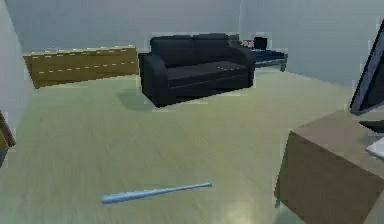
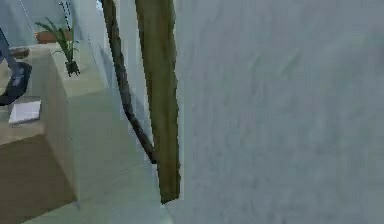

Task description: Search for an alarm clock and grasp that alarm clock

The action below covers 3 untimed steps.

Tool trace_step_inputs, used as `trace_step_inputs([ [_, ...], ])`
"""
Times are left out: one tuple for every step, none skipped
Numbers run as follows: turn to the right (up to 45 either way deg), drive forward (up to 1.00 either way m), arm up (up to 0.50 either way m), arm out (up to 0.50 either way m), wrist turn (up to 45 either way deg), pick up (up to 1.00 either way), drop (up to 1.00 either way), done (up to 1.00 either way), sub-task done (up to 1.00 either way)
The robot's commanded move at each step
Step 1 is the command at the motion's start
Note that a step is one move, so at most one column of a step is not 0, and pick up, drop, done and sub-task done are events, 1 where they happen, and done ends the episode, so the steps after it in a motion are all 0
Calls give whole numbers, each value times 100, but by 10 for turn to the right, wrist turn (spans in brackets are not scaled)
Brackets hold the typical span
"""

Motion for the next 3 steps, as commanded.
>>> trace_step_inputs([
  [-450,0,0,0,0,0,0,0,0],
  [-30,0,0,0,0,0,0,0,0],
  [0,100,0,0,0,0,0,0,0],
])
